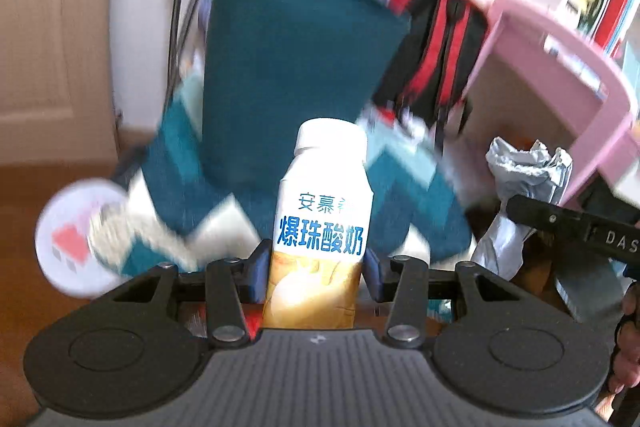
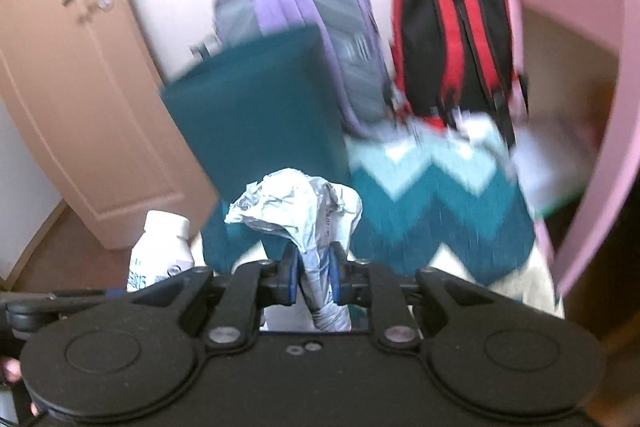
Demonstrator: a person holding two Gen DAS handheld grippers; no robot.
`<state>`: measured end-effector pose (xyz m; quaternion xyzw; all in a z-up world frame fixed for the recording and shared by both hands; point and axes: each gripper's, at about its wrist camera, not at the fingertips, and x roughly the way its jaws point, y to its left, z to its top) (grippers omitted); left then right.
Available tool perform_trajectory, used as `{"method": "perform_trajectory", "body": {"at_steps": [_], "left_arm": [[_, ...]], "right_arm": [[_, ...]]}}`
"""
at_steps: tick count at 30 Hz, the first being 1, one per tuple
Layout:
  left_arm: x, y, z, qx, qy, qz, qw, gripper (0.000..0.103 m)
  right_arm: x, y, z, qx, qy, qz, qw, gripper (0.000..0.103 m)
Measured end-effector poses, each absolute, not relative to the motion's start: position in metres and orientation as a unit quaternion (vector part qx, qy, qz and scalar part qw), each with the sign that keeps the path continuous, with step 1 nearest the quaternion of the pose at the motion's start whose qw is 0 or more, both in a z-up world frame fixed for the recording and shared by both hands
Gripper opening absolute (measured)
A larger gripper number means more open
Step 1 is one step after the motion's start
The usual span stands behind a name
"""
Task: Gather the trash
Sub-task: 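Lift the yogurt bottle in left tool while right tool lifts the grey cloth, then open left tool over the teal bin while right tool releases the cloth inside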
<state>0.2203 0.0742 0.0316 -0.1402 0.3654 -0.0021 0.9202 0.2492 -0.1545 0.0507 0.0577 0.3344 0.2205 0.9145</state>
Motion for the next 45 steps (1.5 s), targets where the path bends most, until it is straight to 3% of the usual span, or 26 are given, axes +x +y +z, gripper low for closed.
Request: {"method": "perform_trajectory", "body": {"at_steps": [9, 17, 35, 45], "left_arm": [[0.268, 0.089, 0.135, -0.086, 0.275, 0.017, 0.957, 0.045], [0.333, 0.104, 0.172, -0.071, 0.247, 0.031, 0.966, 0.045], [0.447, 0.123, 0.114, -0.054, 0.327, 0.041, 0.943, 0.045], [0.453, 0.119, 0.101, -0.034, 0.355, 0.043, 0.933, 0.046]], "right_arm": [[0.314, -0.124, 0.134, 0.061, 0.255, 0.231, 0.937, 0.015], [0.375, -0.091, 0.163, 0.067, 0.236, 0.238, 0.94, 0.015], [0.464, -0.036, 0.083, 0.007, 0.315, 0.231, 0.92, 0.016], [0.464, -0.025, 0.074, -0.019, 0.341, 0.241, 0.909, 0.026]]}}
